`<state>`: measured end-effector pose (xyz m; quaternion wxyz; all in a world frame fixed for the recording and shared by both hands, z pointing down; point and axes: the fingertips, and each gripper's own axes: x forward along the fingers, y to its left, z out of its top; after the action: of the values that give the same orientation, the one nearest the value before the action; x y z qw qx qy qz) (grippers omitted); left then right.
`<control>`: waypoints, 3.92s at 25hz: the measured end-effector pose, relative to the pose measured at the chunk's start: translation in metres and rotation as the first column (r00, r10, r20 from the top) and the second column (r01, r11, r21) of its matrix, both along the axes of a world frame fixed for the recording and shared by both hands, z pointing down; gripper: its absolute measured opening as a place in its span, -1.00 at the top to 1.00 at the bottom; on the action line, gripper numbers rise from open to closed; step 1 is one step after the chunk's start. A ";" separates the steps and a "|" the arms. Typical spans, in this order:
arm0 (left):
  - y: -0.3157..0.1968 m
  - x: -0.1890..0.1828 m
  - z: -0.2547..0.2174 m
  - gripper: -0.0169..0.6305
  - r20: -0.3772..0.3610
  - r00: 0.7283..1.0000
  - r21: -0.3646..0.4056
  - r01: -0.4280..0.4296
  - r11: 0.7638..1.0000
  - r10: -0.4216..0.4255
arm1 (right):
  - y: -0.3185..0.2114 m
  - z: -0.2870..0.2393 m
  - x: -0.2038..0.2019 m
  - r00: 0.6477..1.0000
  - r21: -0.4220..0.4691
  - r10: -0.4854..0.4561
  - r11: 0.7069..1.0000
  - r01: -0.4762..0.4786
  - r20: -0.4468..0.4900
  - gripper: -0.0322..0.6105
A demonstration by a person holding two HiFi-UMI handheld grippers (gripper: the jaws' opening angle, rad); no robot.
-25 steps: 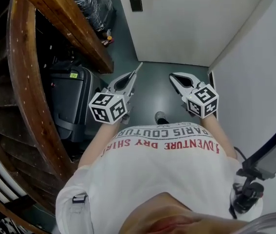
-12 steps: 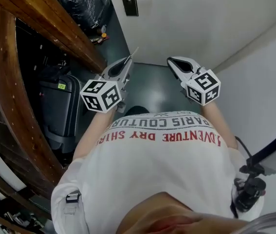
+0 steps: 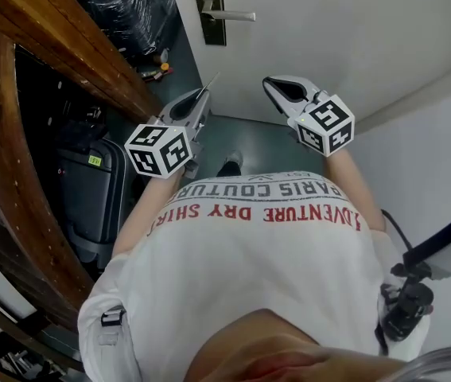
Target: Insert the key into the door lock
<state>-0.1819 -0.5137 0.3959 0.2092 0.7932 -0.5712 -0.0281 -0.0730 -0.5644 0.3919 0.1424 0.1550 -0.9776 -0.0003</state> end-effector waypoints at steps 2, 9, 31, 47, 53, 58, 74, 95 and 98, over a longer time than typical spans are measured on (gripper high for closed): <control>-0.019 -0.005 0.003 0.88 -0.011 1.000 -0.010 -0.004 1.000 0.004 | -0.023 -0.002 -0.007 1.000 0.015 0.000 1.000 0.000 -0.019 0.89; -0.060 -0.020 0.034 0.88 -0.100 0.995 -0.083 -0.021 0.996 0.013 | -0.097 -0.016 -0.032 0.997 0.066 0.073 0.995 -0.075 0.036 0.76; -0.129 -0.058 0.044 0.88 -0.362 0.923 -0.047 0.118 0.992 -0.127 | -0.163 -0.012 -0.078 0.991 0.077 0.102 0.991 -0.109 0.084 0.43; -0.188 -0.075 0.073 0.88 -0.861 0.461 -0.146 0.177 0.973 -0.213 | -0.164 -0.012 -0.078 0.990 0.046 0.122 0.991 -0.126 0.074 0.43; -0.197 -0.075 0.074 0.88 -0.860 0.458 -0.162 0.177 0.971 -0.227 | -0.164 -0.013 -0.078 0.990 0.043 0.124 0.991 -0.127 0.070 0.43; -0.201 -0.074 0.074 0.88 -0.872 0.430 -0.168 0.184 0.969 -0.232 | -0.163 -0.014 -0.078 0.989 0.043 0.125 0.991 -0.128 0.073 0.43; -0.222 -0.076 0.071 0.88 -0.922 0.303 -0.178 0.223 0.958 -0.242 | -0.159 -0.016 -0.079 0.990 0.056 0.112 0.992 -0.117 0.083 0.44; -0.062 -0.017 0.036 0.76 -0.545 0.837 0.095 0.012 0.995 0.042 | -0.026 0.016 0.011 0.975 -0.117 0.204 0.974 -0.193 0.084 0.89; 0.010 0.026 -0.012 0.94 -0.223 0.959 0.224 -0.126 0.966 0.177 | 0.045 0.001 0.015 0.990 -0.091 0.101 0.992 -0.092 0.094 0.89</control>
<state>-0.1555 -0.5041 0.3838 0.1948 0.8429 -0.4727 -0.1676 -0.0584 -0.5196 0.3931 0.1005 0.1957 -0.9738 0.0567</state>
